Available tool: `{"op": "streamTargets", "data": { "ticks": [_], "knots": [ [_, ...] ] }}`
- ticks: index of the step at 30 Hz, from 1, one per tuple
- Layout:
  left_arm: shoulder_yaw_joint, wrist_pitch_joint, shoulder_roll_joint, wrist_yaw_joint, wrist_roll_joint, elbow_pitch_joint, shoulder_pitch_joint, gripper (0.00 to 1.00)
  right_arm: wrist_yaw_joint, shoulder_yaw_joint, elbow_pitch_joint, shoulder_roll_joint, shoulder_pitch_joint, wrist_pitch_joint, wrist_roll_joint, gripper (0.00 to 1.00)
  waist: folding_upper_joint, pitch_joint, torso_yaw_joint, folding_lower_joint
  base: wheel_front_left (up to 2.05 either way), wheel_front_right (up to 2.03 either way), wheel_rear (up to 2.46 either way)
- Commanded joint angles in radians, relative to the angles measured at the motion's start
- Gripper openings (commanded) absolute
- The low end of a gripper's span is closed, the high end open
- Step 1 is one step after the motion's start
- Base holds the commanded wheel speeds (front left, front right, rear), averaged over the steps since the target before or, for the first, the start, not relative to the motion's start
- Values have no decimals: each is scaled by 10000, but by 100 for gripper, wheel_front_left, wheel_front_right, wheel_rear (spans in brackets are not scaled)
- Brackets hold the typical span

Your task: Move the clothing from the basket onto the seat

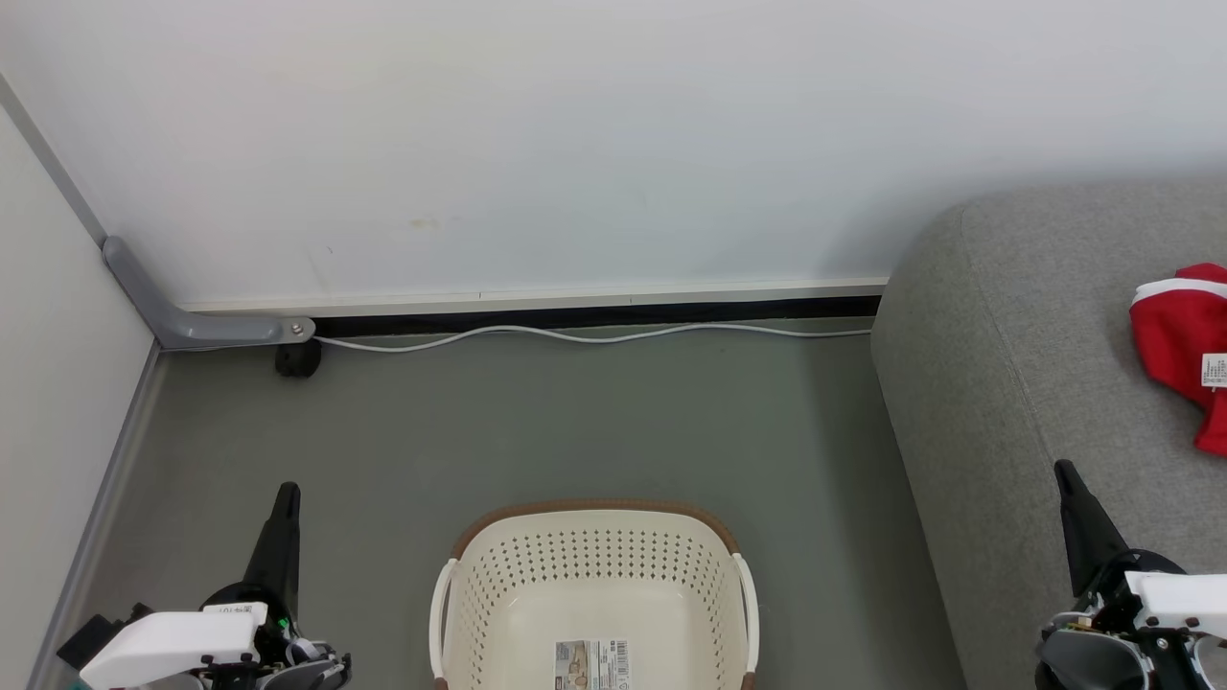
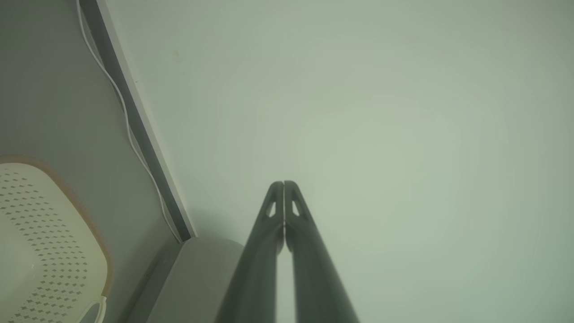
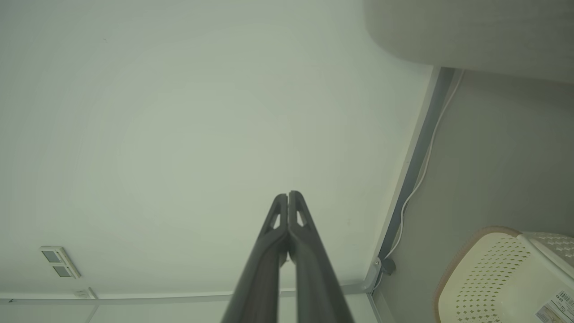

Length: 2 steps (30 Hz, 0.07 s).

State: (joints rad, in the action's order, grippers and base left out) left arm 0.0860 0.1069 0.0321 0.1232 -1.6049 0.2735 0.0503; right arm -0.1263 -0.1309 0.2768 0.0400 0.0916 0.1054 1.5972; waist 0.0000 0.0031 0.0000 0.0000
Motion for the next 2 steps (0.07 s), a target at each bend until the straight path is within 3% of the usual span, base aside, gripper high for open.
{"op": "streamTargets", "data": {
  "ticks": [1,2],
  "knots": [
    [278,63,181,75,-38,-283,578,0,-44,170,-320,102,163,79,114,0,0,0,0,0,0,0,0],
    [278,63,181,75,-38,-283,578,0,-44,170,-320,102,163,79,114,0,0,0,0,0,0,0,0]
  ]
}}
